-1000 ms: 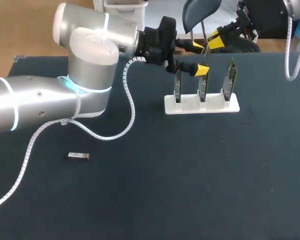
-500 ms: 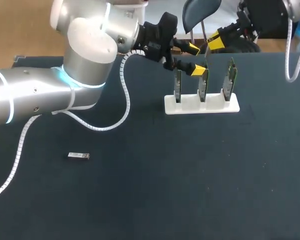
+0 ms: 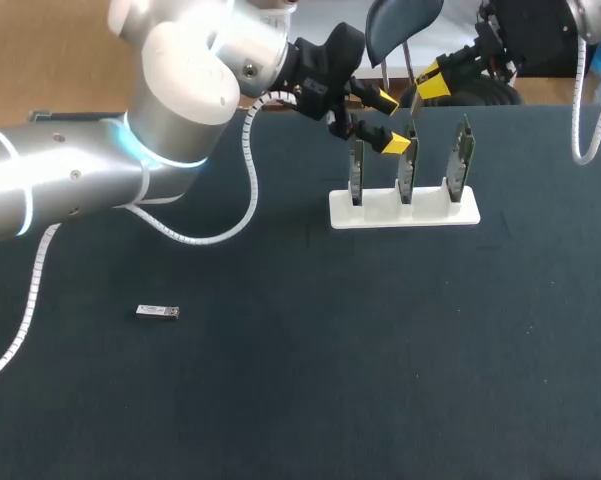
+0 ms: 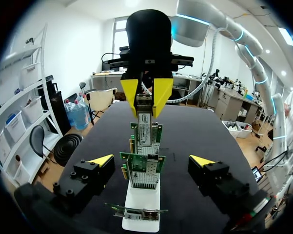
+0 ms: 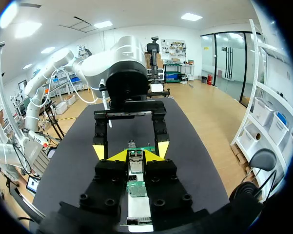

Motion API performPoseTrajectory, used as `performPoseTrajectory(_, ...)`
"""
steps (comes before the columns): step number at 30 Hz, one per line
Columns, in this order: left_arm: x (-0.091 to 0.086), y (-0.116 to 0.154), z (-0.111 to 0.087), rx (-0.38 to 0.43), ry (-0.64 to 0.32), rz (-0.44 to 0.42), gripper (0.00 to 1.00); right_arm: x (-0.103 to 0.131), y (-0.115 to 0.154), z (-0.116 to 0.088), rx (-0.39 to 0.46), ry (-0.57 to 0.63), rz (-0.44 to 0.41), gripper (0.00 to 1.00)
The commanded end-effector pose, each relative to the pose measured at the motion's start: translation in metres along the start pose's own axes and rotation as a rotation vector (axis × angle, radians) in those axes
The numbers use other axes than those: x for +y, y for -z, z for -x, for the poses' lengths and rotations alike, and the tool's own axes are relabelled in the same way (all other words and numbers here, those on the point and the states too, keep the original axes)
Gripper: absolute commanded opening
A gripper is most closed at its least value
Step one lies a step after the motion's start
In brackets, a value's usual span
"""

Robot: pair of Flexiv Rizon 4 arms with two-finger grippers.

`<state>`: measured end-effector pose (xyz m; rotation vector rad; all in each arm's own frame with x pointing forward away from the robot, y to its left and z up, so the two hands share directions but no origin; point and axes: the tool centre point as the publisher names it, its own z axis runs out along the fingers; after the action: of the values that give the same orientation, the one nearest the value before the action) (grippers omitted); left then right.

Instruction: Pick up the optical module with the left hand, and insert it into the network port with the right hand.

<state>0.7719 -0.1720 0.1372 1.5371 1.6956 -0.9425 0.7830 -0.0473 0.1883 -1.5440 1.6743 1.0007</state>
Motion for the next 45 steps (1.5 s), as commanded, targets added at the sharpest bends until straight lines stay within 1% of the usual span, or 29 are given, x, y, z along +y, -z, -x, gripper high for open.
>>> performPoseTrajectory(1, 0.005, -0.002, 0.001, 0.011, 0.003, -0.014, 1.00, -0.001, -0.001, 0.000, -0.002, 0.001, 0.000, 0.00)
performPoseTrajectory(15, 0.000, -0.002, -0.010, 0.020, 0.033, -0.036, 1.00, -0.002, 0.000, 0.000, 0.002, 0.003, -0.003, 0.00)
performPoseTrajectory(32, 0.000, -0.001, -0.008, 0.025, 0.021, -0.037, 1.00, -0.002, 0.000, 0.000, -0.002, 0.005, -0.007, 0.00)
performPoseTrajectory(39, -0.002, -0.001, -0.007, 0.019, -0.001, -0.057, 1.00, -0.002, 0.000, 0.000, 0.003, 0.010, -0.004, 0.00)
performPoseTrajectory(45, -0.002, -0.001, -0.007, 0.019, -0.001, -0.057, 1.00, -0.001, -0.002, 0.000, 0.036, 0.023, 0.002, 0.00)
